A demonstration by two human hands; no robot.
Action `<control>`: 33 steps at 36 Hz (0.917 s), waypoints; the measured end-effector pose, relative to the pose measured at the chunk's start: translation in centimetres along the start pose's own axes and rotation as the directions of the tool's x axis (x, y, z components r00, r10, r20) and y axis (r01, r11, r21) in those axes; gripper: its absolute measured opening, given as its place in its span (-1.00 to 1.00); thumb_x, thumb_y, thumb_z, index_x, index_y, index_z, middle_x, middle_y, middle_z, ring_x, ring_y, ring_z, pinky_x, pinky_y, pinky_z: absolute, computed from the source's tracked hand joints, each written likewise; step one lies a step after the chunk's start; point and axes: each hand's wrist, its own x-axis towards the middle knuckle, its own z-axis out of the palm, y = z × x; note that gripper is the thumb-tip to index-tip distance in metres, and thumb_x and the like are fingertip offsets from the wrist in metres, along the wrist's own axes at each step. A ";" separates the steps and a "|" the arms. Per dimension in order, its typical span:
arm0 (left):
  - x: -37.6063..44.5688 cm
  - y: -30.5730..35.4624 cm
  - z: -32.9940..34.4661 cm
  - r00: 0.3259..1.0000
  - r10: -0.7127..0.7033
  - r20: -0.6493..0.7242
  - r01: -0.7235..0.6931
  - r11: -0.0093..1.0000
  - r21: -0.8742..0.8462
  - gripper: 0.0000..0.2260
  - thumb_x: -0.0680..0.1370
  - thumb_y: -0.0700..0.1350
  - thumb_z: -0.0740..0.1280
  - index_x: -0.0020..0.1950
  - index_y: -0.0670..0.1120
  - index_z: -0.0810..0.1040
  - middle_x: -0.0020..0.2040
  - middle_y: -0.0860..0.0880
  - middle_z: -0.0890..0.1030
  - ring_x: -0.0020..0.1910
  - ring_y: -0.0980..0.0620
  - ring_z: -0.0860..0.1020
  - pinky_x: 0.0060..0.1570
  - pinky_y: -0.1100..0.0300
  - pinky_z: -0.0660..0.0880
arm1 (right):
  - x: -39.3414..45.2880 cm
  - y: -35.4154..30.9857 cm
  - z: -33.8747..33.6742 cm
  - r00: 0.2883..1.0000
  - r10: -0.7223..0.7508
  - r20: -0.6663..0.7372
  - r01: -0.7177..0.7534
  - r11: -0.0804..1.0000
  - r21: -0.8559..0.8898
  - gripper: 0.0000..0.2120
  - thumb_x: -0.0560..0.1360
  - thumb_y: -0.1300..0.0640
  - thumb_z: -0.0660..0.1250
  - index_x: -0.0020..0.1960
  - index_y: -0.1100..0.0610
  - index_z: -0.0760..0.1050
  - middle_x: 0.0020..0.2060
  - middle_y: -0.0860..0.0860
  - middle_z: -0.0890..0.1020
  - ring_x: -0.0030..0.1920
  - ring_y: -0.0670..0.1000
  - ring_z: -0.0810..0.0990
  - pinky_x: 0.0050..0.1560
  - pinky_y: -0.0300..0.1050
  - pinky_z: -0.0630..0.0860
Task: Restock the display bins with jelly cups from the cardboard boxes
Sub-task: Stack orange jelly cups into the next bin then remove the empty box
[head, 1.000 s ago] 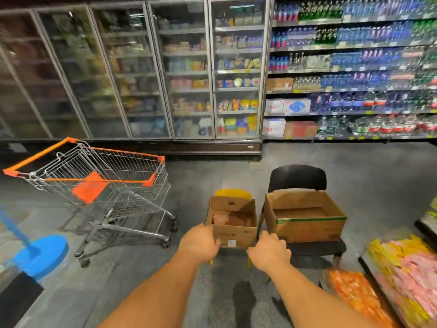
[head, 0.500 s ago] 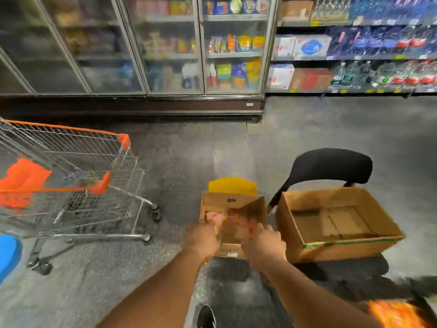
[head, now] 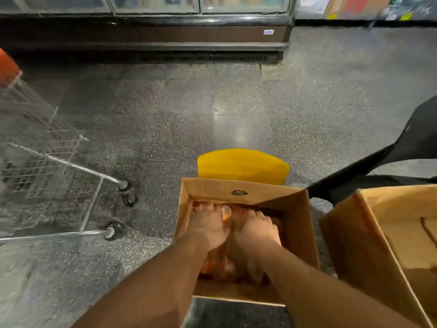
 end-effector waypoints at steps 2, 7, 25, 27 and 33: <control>3.1 0.0 3.0 1.000 0.008 -0.001 -0.008 1.000 -0.023 -0.35 0.56 0.22 0.27 0.58 0.02 0.18 0.53 -0.04 0.25 0.52 -0.13 0.18 0.51 -0.10 0.09 | 3.8 0.6 2.4 0.999 -0.030 -0.010 0.030 0.999 -0.020 -0.36 0.55 -0.08 0.24 0.56 0.10 0.17 0.49 0.07 0.32 0.49 0.14 0.26 0.48 0.10 0.24; 8.3 -0.5 9.0 0.998 0.017 -0.057 -0.013 0.997 0.080 -0.49 0.59 0.13 0.00 0.52 0.03 0.29 0.37 -0.02 0.40 0.38 -0.12 0.29 0.40 -0.19 0.23 | 10.7 0.9 6.3 0.998 -0.058 0.020 0.060 0.996 -0.073 -0.36 0.61 0.01 0.22 0.59 0.17 0.08 0.51 0.13 0.28 0.50 0.13 0.27 0.45 0.01 0.28; 8.0 0.2 5.8 0.991 0.136 0.000 -0.135 0.980 0.143 -0.74 0.66 -0.10 0.08 0.32 -0.06 0.39 0.34 -0.10 0.47 0.38 -0.13 0.40 0.30 -0.17 0.36 | 11.5 2.5 7.3 0.982 -0.044 -0.182 0.064 0.993 0.102 -0.74 0.68 0.17 0.09 0.27 0.14 0.49 0.22 0.12 0.59 0.23 0.13 0.57 0.24 -0.05 0.44; 6.8 0.5 4.2 0.988 0.139 0.062 -0.147 0.978 0.150 -0.76 0.64 -0.12 0.08 0.26 -0.05 0.41 0.30 -0.11 0.49 0.35 -0.15 0.43 0.28 -0.20 0.40 | 9.2 2.7 6.4 0.982 -0.040 -0.186 0.067 0.987 0.144 -0.73 0.68 0.09 0.12 0.29 0.08 0.50 0.24 0.07 0.57 0.23 0.12 0.57 0.22 -0.04 0.47; 0.9 3.0 -2.2 0.980 0.201 0.011 -0.198 0.955 0.221 -0.74 0.64 -0.04 0.19 0.30 -0.09 0.43 0.27 -0.13 0.53 0.27 -0.15 0.49 0.17 -0.10 0.50 | 1.5 3.1 2.0 0.976 -0.057 -0.212 0.103 0.972 0.213 -0.71 0.65 0.10 0.16 0.33 0.08 0.47 0.31 0.06 0.49 0.21 0.13 0.57 0.19 -0.03 0.47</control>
